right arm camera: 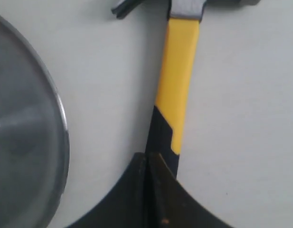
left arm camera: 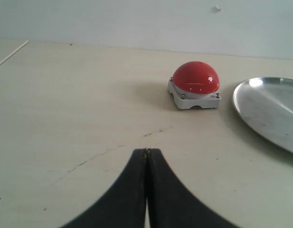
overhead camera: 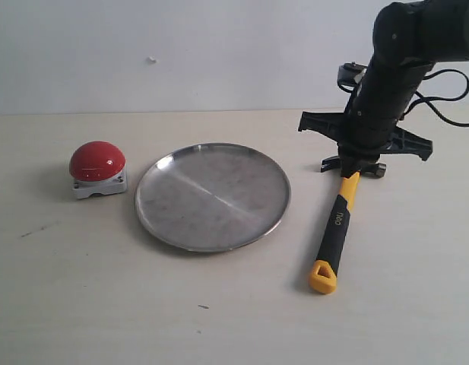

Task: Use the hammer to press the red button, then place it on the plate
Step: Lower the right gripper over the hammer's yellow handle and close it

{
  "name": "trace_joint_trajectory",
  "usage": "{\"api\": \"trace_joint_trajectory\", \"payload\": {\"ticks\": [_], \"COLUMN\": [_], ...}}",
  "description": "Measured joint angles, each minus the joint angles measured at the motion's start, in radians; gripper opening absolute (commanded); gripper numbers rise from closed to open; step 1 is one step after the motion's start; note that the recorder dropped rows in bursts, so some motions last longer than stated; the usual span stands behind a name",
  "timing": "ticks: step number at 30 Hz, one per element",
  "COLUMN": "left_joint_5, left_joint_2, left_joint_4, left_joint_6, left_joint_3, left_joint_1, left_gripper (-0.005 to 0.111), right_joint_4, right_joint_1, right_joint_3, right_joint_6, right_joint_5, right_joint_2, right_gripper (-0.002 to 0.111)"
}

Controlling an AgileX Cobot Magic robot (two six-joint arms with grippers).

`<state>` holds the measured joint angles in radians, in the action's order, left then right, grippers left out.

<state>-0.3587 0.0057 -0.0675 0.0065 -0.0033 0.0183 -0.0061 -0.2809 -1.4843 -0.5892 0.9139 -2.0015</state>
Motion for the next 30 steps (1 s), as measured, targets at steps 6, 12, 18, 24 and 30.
{"api": "trace_joint_trajectory", "payload": {"ticks": [6,12,18,24,30], "left_joint_5": [0.0,0.0,0.0,0.0,0.0], "left_joint_2": [0.0,0.0,0.0,0.0,0.0], "left_joint_4": [0.0,0.0,0.0,0.0,0.0], "left_joint_6": [0.0,0.0,0.0,0.0,0.0], "left_joint_3": [0.0,0.0,0.0,0.0,0.0], "left_joint_1": [0.0,0.0,0.0,0.0,0.0], "left_gripper": [0.0,0.0,0.0,0.0,0.0], "right_joint_4": [-0.006,-0.008,0.006,0.022,0.016], "right_joint_1": [0.02,0.079,0.094,0.094,0.094], "right_joint_3": [-0.163,-0.194,-0.194,-0.194,-0.194], "right_joint_6": [0.057,0.063,0.063,0.063,0.063], "right_joint_5": [0.084,0.117,0.133,0.076,0.039], "right_joint_2": [-0.112,-0.158,-0.212,-0.236,-0.253], "right_gripper": [0.0,0.015,0.044,0.058,0.06]}}
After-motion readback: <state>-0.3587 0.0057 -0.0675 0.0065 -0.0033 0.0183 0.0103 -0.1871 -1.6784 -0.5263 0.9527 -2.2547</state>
